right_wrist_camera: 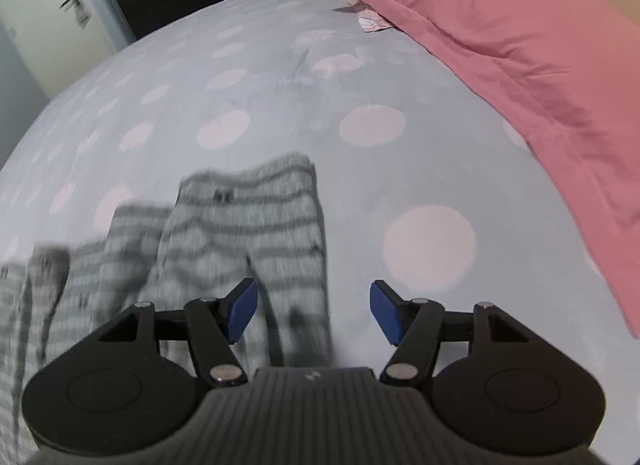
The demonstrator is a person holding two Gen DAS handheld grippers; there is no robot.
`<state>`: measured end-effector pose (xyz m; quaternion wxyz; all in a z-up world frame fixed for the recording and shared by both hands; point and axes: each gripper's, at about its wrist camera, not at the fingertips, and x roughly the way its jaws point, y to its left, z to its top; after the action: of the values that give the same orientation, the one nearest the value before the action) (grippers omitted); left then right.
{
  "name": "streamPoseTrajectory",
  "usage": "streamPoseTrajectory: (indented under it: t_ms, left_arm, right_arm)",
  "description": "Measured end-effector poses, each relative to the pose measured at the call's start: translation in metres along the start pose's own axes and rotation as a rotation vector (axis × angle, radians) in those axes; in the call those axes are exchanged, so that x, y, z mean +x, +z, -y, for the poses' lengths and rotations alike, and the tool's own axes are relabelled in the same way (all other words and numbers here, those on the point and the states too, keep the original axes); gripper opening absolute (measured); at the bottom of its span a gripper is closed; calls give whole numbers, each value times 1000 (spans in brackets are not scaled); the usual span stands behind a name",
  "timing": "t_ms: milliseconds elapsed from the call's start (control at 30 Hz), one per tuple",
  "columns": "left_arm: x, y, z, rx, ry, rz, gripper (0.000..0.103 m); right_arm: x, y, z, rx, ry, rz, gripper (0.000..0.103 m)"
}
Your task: Fold clothes
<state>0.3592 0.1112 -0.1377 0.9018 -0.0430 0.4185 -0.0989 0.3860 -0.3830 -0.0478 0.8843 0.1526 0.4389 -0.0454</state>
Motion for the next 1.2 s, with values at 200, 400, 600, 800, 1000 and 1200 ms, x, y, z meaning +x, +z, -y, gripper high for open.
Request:
streamPoseTrajectory:
  t_ms: [200, 400, 600, 800, 1000, 1200]
  left_arm:
    - [0, 0, 8, 5, 30, 60, 2]
    - [-34, 7, 10, 23, 119, 99, 2]
    - [-99, 24, -17, 39, 268, 113, 2]
    - [-176, 34, -60, -2, 452, 181, 2]
    - [-236, 43, -92, 24, 681, 198, 2]
    - [-229, 27, -101, 38, 740, 110, 10]
  right_arm:
    - [42, -5, -24, 15, -35, -9, 42]
    - [20, -7, -45, -101, -140, 63, 4]
    - [-46, 9, 6, -83, -305, 120, 4]
    - [-123, 2, 96, -31, -495, 151, 4]
    - [-180, -23, 179, 114, -622, 164, 4]
    - [-176, -60, 225, 226, -618, 77, 8]
